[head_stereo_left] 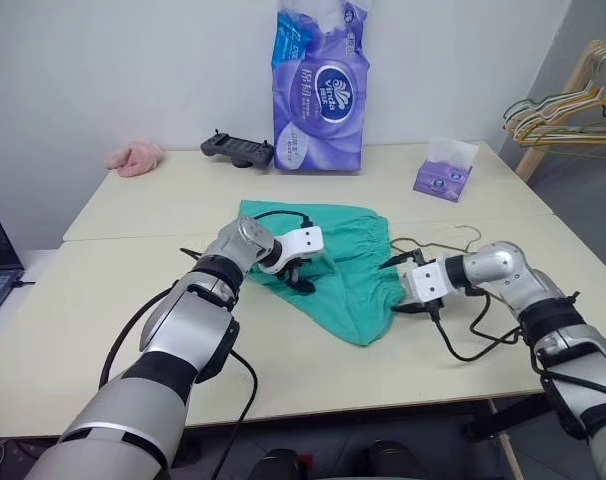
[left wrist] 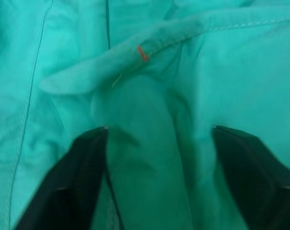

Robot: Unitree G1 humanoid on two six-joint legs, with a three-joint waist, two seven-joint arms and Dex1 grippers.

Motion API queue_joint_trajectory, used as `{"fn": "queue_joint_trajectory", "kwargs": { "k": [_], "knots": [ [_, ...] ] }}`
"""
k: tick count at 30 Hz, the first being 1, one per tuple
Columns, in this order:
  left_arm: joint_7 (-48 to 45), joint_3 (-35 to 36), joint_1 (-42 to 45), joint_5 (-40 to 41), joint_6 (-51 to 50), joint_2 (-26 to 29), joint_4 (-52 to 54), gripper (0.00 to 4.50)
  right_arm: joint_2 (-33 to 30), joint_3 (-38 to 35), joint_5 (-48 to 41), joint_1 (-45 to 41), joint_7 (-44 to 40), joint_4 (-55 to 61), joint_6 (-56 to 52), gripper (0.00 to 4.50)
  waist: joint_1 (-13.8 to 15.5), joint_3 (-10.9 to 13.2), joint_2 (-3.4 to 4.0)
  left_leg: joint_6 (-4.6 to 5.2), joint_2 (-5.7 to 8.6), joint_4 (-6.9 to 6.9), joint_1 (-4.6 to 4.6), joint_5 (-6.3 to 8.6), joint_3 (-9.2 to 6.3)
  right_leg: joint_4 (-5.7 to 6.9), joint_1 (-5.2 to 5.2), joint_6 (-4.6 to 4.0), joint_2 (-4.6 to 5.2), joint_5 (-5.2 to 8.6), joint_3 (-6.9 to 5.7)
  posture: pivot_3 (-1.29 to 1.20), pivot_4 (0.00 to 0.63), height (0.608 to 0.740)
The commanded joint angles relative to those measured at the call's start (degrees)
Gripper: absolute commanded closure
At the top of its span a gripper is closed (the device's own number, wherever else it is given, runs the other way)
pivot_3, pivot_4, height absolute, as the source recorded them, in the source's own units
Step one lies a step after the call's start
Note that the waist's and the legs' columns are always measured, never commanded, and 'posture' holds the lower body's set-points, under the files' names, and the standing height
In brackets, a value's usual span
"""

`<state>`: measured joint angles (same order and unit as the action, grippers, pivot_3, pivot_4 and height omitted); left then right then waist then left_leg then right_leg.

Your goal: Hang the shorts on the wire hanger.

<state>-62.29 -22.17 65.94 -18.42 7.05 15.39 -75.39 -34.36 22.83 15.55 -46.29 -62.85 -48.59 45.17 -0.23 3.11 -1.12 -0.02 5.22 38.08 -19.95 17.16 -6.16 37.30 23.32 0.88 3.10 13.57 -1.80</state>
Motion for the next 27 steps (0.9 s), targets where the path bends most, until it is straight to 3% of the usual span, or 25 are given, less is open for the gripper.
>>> {"fn": "queue_joint_trajectory", "kwargs": {
  "k": [1, 8, 9, 12, 17, 20, 25, 27],
  "knots": [
    [0.64, 1.05, 2.15, -0.45, 1.05, -0.14, -0.23, 2.14, 0.21, 1.31, 4.35, -3.46, 4.81, -4.00, 3.95, 0.61, -0.07, 0.00, 0.00, 0.00, 0.00, 0.00, 0.00, 0.00, 0.01, 0.01, 0.01, 0.00, 0.00, 0.00, 0.03, -0.04, 0.000, 0.740],
    [-0.84, 1.47, 1.63, -0.37, 1.64, 0.76, -0.33, 4.30, 0.19, 1.83, 6.09, -5.88, 7.36, -9.20, 7.00, 3.05, -0.22, -0.01, 0.00, 0.00, 0.04, 0.00, 0.00, 0.00, 0.25, 0.18, 0.17, -0.01, 0.00, 0.00, 0.32, -0.03, 0.000, 0.740],
    [-1.00, 1.47, 1.43, -0.37, 1.82, 0.99, -0.28, 4.50, 0.13, 1.74, 5.90, -6.00, 7.37, -9.50, 7.18, 3.44, -0.26, -0.01, -0.01, 0.00, 0.05, 0.00, 0.02, 0.00, 0.34, 0.28, 0.23, -0.01, 0.00, 0.00, 0.42, -0.03, 0.000, 0.740],
    [-1.51, 1.62, 0.91, -0.19, 2.46, 1.50, -0.05, 4.50, 0.04, 1.28, 5.15, -5.91, 7.24, -9.85, 7.29, 4.47, -0.47, -0.01, -0.01, 0.00, 0.05, 0.03, 0.10, 0.00, 0.47, 0.43, 0.25, -0.01, -0.01, 0.00, 0.54, -0.02, 0.000, 0.740],
    [-2.69, 4.97, 0.05, 2.78, 3.98, 3.07, 1.35, 4.50, -0.57, 0.35, 3.18, -4.79, 6.82, -8.53, 7.32, 4.47, -1.04, -0.01, -0.01, 0.01, 0.05, 0.11, 0.15, 0.00, 0.52, 0.64, 0.27, -0.01, -0.02, 0.00, 0.60, -0.02, 0.000, 0.740],
    [-5.52, 10.53, -0.14, 8.10, 2.21, 4.98, 3.88, 4.50, -1.22, -0.82, 0.81, -3.54, 5.64, -6.84, 6.23, 4.47, -1.37, -0.01, -0.01, 0.01, 0.05, 0.15, 0.15, 0.00, 0.52, 0.71, 0.30, -0.01, -0.02, 0.00, 0.62, -0.02, 0.000, 0.740],
    [-14.79, 15.71, -3.43, 14.79, -3.03, 11.56, 14.83, 4.50, -2.32, -2.71, -3.73, -0.39, 2.73, -2.17, 2.67, 4.47, -1.75, -0.04, -0.02, 0.00, 0.02, 0.15, 0.14, 0.00, 0.57, 0.72, 0.35, -0.01, -0.04, 0.00, 0.66, 0.00, 0.000, 0.740],
    [-20.54, 16.13, -7.70, 17.43, -8.65, 15.58, 24.43, 4.50, -2.48, -3.36, -5.02, 0.65, 1.60, -0.90, 0.88, 4.47, -1.83, -0.07, 0.02, 0.01, 0.01, 0.14, 0.14, 0.00, 0.62, 0.74, 0.37, -0.01, -0.04, 0.00, 0.73, 0.01, 0.000, 0.740]
  ]
}}
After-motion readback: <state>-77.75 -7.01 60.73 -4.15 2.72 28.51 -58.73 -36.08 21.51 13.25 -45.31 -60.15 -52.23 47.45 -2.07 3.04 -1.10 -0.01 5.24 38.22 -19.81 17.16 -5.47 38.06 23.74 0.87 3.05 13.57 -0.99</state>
